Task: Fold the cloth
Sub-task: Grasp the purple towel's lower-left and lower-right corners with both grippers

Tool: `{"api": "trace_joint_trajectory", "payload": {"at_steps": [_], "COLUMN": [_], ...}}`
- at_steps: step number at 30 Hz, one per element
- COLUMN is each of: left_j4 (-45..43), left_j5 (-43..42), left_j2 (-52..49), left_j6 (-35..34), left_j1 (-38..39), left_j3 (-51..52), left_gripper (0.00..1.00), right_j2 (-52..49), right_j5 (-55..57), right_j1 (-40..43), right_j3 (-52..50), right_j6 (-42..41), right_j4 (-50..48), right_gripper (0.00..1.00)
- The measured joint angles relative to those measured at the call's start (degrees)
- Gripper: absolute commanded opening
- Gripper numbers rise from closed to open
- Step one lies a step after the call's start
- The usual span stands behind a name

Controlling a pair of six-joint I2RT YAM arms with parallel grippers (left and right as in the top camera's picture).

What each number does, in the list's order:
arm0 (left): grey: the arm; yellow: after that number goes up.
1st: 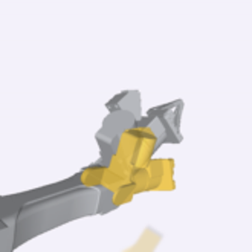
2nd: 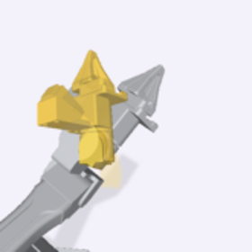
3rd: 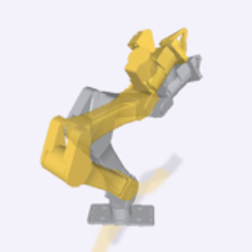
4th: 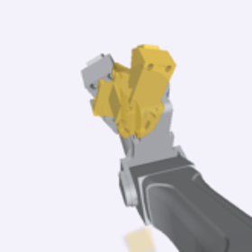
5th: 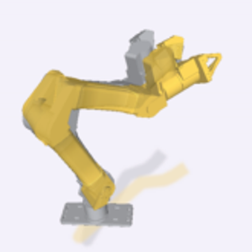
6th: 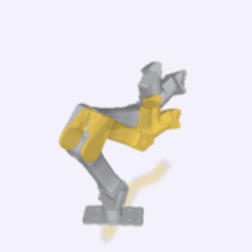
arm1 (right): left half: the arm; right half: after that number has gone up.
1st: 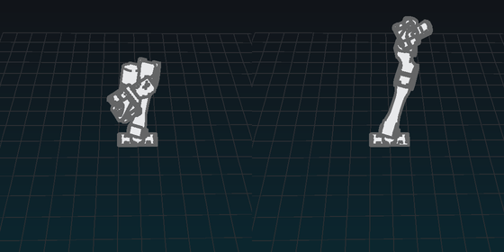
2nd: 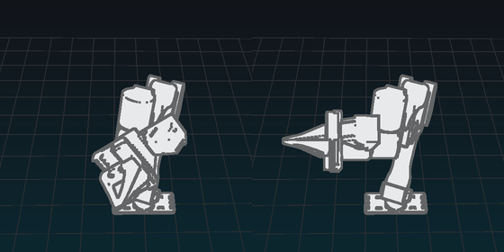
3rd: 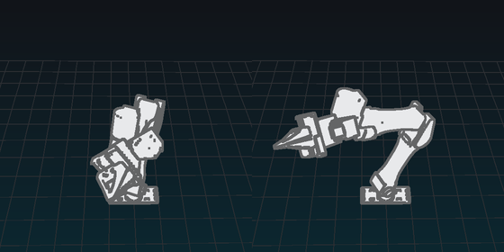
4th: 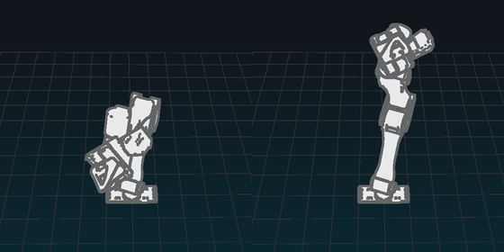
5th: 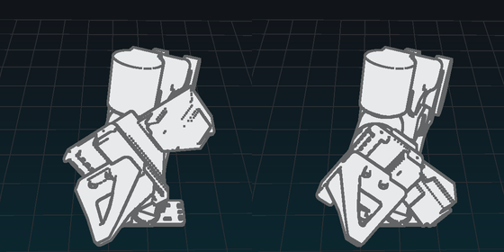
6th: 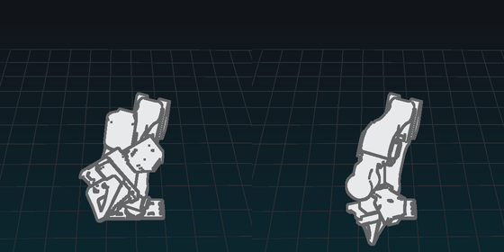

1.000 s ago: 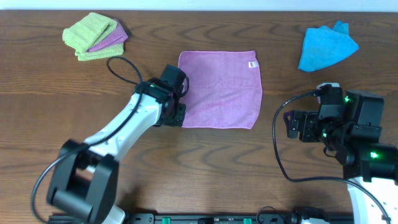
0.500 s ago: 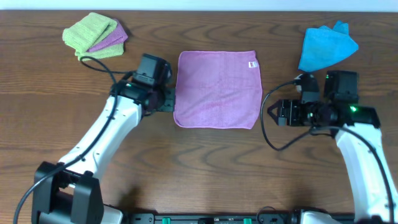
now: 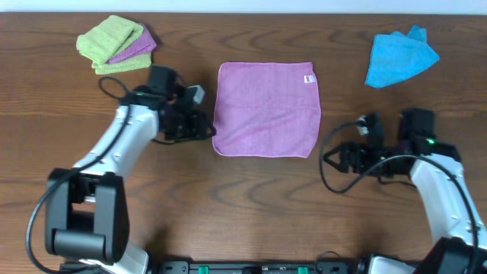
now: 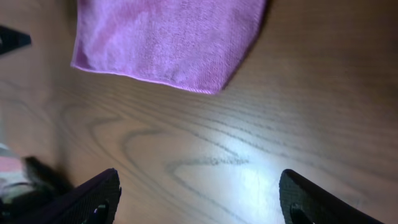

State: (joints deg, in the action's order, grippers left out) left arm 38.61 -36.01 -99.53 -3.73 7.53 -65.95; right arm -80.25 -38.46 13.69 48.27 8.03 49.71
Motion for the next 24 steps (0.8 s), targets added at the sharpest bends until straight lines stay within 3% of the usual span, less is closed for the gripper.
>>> {"api": "trace_joint_trajectory", "payload": {"at_steps": [6,10,13,16,20,24], "left_j4": [11.1,9.7,0.6,-10.6,-22.9,-28.8], "left_j5": [-7.7,-10.9,-14.8,-17.9,-19.3,-19.3], "left_j2": [2.7,9.3,14.1,14.4,10.9,8.3], "left_j6": [10.0,14.3,14.5,10.7,3.7,-1.6], "left_j1": [-10.9,-14.4,-17.1,-18.6,-15.4,-12.0], "left_j3": [0.2,3.2,8.9,14.8,18.3,18.3], "left_gripper": [0.5,0.56,0.62,0.66,0.8,0.83], "right_j2": [4.2,11.5,15.9,16.9,11.9,5.4], "right_j5": [-6.2,-8.1,-9.0,-11.2,-15.2,-18.3], "right_j1": [9.1,11.5,12.4,13.4,13.6,13.5], "right_j3": [-0.1,-0.1,-0.2,-2.0,-5.8,-6.0], "right_j6": [5.2,7.2,7.9,6.6,1.3,-1.2], "right_j4": [5.2,6.6,5.2,-2.7,-15.4,-19.4], "right_gripper": [0.82,0.86,0.88,0.91,0.92,0.9]}}
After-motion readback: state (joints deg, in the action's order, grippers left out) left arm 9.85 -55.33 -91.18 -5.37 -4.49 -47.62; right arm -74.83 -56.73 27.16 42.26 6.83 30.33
